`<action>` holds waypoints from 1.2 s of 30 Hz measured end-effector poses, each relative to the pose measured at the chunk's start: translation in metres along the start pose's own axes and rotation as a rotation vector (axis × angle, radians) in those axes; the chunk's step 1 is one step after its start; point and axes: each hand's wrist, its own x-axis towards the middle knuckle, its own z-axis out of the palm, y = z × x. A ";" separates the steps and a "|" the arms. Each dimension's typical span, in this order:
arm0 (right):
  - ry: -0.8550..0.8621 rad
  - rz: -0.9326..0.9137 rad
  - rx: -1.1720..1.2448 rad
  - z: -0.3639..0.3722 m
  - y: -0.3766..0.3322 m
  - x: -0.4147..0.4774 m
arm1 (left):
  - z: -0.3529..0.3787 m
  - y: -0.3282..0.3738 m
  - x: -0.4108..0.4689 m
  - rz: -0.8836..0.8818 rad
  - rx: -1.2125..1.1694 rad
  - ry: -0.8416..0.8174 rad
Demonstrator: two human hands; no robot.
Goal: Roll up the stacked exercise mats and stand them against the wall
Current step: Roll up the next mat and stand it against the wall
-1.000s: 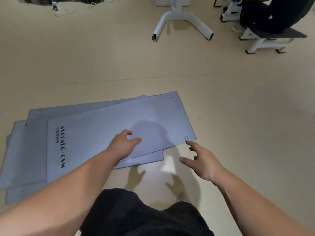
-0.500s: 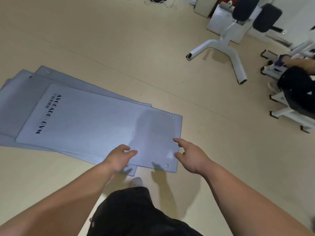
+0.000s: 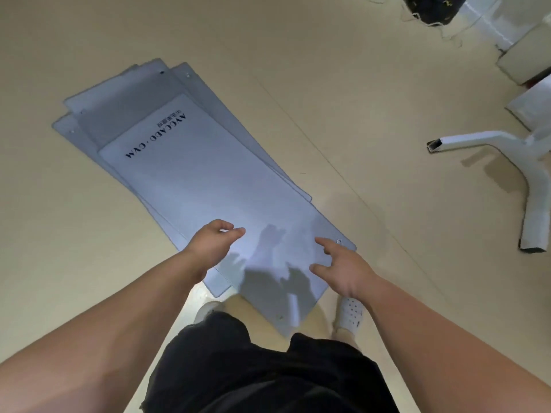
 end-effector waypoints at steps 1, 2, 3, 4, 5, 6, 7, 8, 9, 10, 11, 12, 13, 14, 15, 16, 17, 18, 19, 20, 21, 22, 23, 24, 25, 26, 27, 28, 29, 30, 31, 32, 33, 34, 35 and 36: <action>-0.033 -0.050 -0.065 -0.005 0.012 0.016 | 0.013 -0.004 0.000 -0.013 -0.042 0.046; -0.073 -0.096 -0.136 -0.010 0.024 0.032 | 0.027 -0.009 -0.001 -0.031 -0.099 0.099; -0.118 -0.140 -0.197 -0.015 0.038 0.046 | 0.043 -0.014 -0.006 -0.069 -0.178 0.152; -0.161 -0.177 -0.238 -0.020 0.052 0.058 | 0.061 -0.018 -0.012 -0.115 -0.275 0.196; -0.205 -0.202 -0.257 -0.025 0.066 0.068 | 0.081 -0.022 -0.018 -0.162 -0.376 0.226; -0.255 -0.218 -0.274 -0.028 0.078 0.075 | 0.100 -0.026 -0.025 -0.204 -0.475 0.246; -0.297 -0.232 -0.304 -0.029 0.089 0.082 | 0.118 -0.029 -0.031 -0.235 -0.551 0.257; -0.334 -0.240 -0.342 -0.029 0.098 0.090 | 0.136 -0.033 -0.034 -0.252 -0.593 0.272; -0.367 -0.242 -0.370 -0.027 0.106 0.097 | 0.153 -0.037 -0.035 -0.263 -0.603 0.290; -0.387 -0.255 -0.380 -0.023 0.113 0.105 | 0.168 -0.041 -0.033 -0.268 -0.597 0.312; -0.396 -0.282 -0.377 -0.016 0.122 0.114 | 0.183 -0.047 -0.028 -0.273 -0.583 0.333; -0.404 -0.300 -0.374 -0.006 0.131 0.122 | 0.196 -0.055 -0.022 -0.283 -0.570 0.342; -0.407 -0.305 -0.371 0.003 0.141 0.131 | 0.208 -0.064 -0.014 -0.302 -0.560 0.344; -0.407 -0.298 -0.362 0.013 0.150 0.142 | 0.219 -0.074 -0.003 -0.321 -0.551 0.346; -0.406 -0.281 -0.346 0.022 0.158 0.151 | 0.227 -0.084 0.007 -0.343 -0.541 0.345; -0.405 -0.266 -0.330 0.036 0.167 0.166 | 0.236 -0.098 0.024 -0.362 -0.540 0.354; -0.401 -0.259 -0.323 0.049 0.173 0.182 | 0.243 -0.110 0.041 -0.374 -0.546 0.373; -0.398 -0.251 -0.336 0.058 0.176 0.196 | 0.247 -0.119 0.056 -0.387 -0.558 0.388; -0.398 -0.244 -0.365 0.075 0.182 0.215 | 0.254 -0.134 0.078 -0.399 -0.573 0.401; -0.399 -0.238 -0.396 0.096 0.190 0.237 | 0.263 -0.152 0.102 -0.400 -0.583 0.404; -0.394 -0.231 -0.418 0.118 0.198 0.260 | 0.272 -0.173 0.127 -0.392 -0.585 0.397; -0.389 -0.228 -0.437 0.139 0.206 0.283 | 0.282 -0.193 0.153 -0.386 -0.583 0.391; -0.380 -0.231 -0.464 0.161 0.214 0.305 | 0.293 -0.214 0.176 -0.382 -0.567 0.387; -0.357 -0.239 -0.507 0.183 0.222 0.326 | 0.304 -0.236 0.199 -0.379 -0.529 0.388; -0.313 -0.243 -0.560 0.204 0.229 0.347 | 0.314 -0.259 0.222 -0.376 -0.474 0.386; -0.257 -0.246 -0.609 0.225 0.236 0.367 | 0.322 -0.280 0.246 -0.378 -0.414 0.374; -0.208 -0.243 -0.645 0.245 0.242 0.387 | 0.330 -0.300 0.268 -0.388 -0.371 0.357; -0.180 -0.237 -0.663 0.264 0.248 0.406 | 0.337 -0.318 0.289 -0.395 -0.339 0.338; -0.168 -0.231 -0.665 0.283 0.254 0.424 | 0.344 -0.334 0.310 -0.394 -0.294 0.323; -0.160 -0.237 -0.663 0.301 0.260 0.441 | 0.351 -0.349 0.329 -0.380 -0.217 0.317; -0.159 -0.253 -0.668 0.318 0.267 0.458 | 0.358 -0.363 0.348 -0.360 -0.100 0.322; -0.153 -0.278 -0.685 0.334 0.273 0.473 | 0.364 -0.377 0.365 -0.335 0.048 0.338; -0.138 -0.302 -0.702 0.349 0.279 0.487 | 0.369 -0.390 0.379 -0.312 0.190 0.362; -0.114 -0.307 -0.708 0.362 0.286 0.499 | 0.373 -0.403 0.391 -0.290 0.302 0.385; -0.087 -0.294 -0.698 0.373 0.294 0.509 | 0.377 -0.416 0.403 -0.269 0.377 0.402; -0.066 -0.275 -0.684 0.383 0.304 0.517 | 0.379 -0.427 0.414 -0.252 0.428 0.413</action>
